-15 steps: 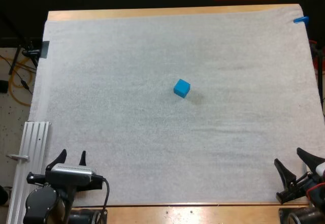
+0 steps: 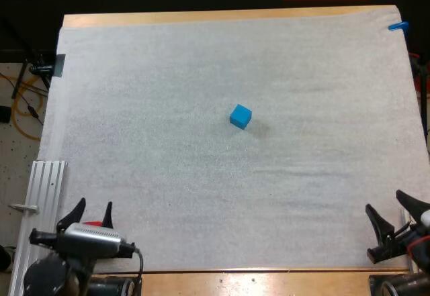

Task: Stack red cube on blue cube

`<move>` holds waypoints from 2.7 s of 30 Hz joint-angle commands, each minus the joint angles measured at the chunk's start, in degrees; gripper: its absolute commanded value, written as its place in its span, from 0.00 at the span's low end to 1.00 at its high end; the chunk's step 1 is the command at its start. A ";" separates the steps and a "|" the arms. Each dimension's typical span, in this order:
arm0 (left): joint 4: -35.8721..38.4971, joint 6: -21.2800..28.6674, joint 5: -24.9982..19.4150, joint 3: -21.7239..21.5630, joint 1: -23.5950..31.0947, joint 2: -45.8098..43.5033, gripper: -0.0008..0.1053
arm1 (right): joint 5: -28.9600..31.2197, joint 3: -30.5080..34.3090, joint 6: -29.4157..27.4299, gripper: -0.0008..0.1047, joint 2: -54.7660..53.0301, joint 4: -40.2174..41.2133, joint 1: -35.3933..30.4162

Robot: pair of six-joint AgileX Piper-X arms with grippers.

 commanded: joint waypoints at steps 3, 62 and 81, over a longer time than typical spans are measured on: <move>1.38 0.50 1.64 -5.00 0.10 2.28 0.43 | 0.05 -4.03 -1.36 0.56 5.51 -0.86 0.08; 29.34 -12.54 -22.30 -26.73 -6.06 18.56 0.43 | -23.24 -26.21 -9.66 0.56 32.44 3.44 14.97; 26.85 -15.53 -27.37 -20.95 -3.84 29.24 0.38 | -21.02 -26.21 -10.61 0.56 41.70 -2.62 26.25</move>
